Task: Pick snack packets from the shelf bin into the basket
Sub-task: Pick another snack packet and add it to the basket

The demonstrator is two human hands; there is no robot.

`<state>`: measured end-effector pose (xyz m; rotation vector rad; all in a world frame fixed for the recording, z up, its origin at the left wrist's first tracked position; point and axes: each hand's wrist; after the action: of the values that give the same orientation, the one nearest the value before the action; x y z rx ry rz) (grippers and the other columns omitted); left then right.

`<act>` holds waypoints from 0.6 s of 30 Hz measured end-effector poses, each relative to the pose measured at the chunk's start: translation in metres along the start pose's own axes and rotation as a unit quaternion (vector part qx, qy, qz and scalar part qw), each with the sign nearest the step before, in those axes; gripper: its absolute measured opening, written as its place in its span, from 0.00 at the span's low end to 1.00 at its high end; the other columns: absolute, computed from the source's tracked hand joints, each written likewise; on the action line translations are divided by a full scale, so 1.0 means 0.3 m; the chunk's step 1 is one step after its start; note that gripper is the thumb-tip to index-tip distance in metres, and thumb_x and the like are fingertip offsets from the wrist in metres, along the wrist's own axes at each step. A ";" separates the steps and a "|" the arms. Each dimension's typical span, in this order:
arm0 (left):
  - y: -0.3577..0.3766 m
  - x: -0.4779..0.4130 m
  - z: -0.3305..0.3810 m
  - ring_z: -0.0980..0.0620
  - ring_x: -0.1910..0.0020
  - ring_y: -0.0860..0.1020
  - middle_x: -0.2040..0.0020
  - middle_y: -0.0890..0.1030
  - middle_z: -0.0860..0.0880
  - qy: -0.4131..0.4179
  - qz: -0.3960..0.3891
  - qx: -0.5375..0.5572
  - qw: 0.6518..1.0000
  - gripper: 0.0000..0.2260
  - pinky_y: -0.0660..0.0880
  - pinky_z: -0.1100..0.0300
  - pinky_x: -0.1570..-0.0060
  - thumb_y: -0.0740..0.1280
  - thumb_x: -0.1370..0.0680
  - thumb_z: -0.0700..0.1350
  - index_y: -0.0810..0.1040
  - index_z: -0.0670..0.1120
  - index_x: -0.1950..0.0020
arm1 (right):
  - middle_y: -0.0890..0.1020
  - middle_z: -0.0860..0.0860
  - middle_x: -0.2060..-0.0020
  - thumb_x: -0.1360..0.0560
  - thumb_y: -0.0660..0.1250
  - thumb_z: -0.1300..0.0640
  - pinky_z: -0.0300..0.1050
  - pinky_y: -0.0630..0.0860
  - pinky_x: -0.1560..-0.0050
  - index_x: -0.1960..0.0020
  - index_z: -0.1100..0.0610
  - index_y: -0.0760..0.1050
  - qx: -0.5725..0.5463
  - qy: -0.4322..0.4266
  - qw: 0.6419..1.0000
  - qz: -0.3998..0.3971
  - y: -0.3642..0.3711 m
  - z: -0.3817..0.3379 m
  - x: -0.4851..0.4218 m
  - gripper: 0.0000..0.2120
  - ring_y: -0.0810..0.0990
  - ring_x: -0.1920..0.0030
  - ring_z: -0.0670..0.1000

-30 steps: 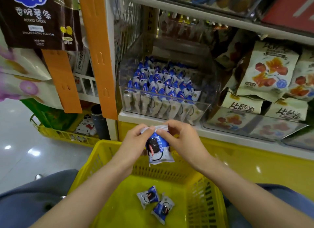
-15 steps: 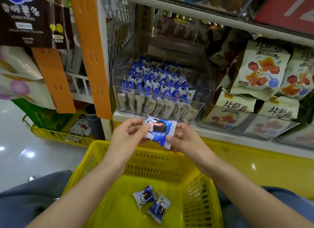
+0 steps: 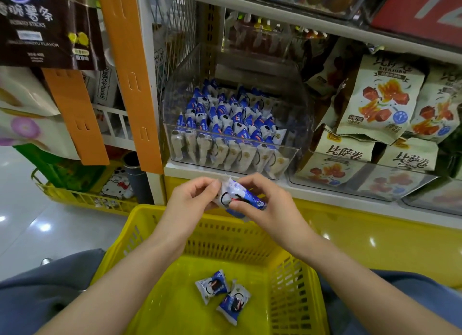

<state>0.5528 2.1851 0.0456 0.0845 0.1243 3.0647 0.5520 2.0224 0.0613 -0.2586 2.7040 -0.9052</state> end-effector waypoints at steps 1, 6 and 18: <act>0.004 -0.001 0.000 0.53 0.54 0.81 0.56 0.83 0.49 -0.019 0.015 0.009 1.000 0.08 0.78 0.65 0.58 0.62 0.22 0.46 0.79 0.45 0.50 | 0.78 0.41 0.55 0.31 0.73 0.53 0.35 0.74 0.52 0.49 0.47 0.74 0.030 -0.025 0.999 0.020 -0.001 0.001 0.001 0.12 0.76 0.53 0.39; 0.007 -0.003 0.023 0.47 0.55 0.83 0.52 0.83 0.41 -0.163 -0.075 0.128 0.975 0.21 0.79 0.61 0.63 0.61 0.26 0.56 0.78 0.40 0.46 | 0.77 0.46 0.50 0.31 0.72 0.60 0.43 0.75 0.48 0.46 0.52 0.77 0.133 -0.111 0.984 0.028 -0.021 0.000 0.002 0.14 0.76 0.47 0.46; 0.011 0.000 -0.003 0.58 0.55 0.81 0.51 0.82 0.53 0.023 -0.007 0.001 1.000 0.11 0.76 0.66 0.59 0.68 0.26 0.41 0.75 0.53 0.46 | 0.83 0.52 0.50 0.23 0.63 0.60 0.39 0.80 0.51 0.40 0.59 0.72 -0.305 0.176 0.935 -0.039 -0.001 -0.009 -0.005 0.12 0.82 0.53 0.46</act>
<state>0.5523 2.1817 0.0450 0.0139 0.1293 3.0543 0.5527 2.0240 0.0638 -0.3530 3.2693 -0.0961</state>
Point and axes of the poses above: each hand's wrist, its own x-axis away from the middle knuckle, its own y-axis out of the palm, z = x × y
